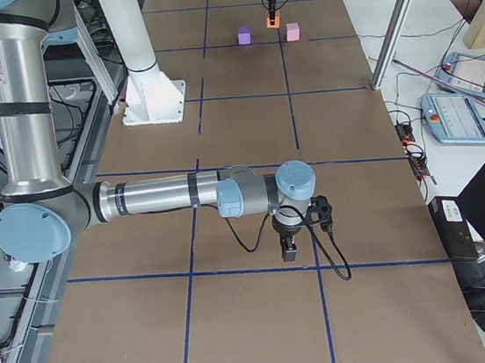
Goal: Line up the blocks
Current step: 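Carry the orange cube with the left gripper to just nearer than the pink cube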
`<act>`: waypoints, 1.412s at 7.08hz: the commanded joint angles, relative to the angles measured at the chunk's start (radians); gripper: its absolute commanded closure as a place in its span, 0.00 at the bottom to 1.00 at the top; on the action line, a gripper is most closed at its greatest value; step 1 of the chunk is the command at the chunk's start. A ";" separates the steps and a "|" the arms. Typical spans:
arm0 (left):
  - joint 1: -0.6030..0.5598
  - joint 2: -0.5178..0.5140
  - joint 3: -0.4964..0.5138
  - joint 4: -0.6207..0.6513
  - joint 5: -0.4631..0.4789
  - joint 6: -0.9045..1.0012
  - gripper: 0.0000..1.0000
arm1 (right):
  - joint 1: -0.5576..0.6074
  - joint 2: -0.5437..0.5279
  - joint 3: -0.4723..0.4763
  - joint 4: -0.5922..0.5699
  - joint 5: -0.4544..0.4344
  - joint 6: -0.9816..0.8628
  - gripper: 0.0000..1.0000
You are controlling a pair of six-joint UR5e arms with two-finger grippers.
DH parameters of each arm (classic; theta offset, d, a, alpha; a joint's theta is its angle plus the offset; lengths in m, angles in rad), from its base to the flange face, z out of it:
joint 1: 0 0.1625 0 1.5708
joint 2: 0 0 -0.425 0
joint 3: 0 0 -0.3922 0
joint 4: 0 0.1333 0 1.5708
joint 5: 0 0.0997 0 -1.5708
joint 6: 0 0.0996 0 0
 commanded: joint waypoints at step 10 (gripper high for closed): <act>0.044 0.019 0.147 -0.218 -0.009 -0.100 0.84 | 0.000 0.000 0.000 -0.002 0.000 0.000 0.00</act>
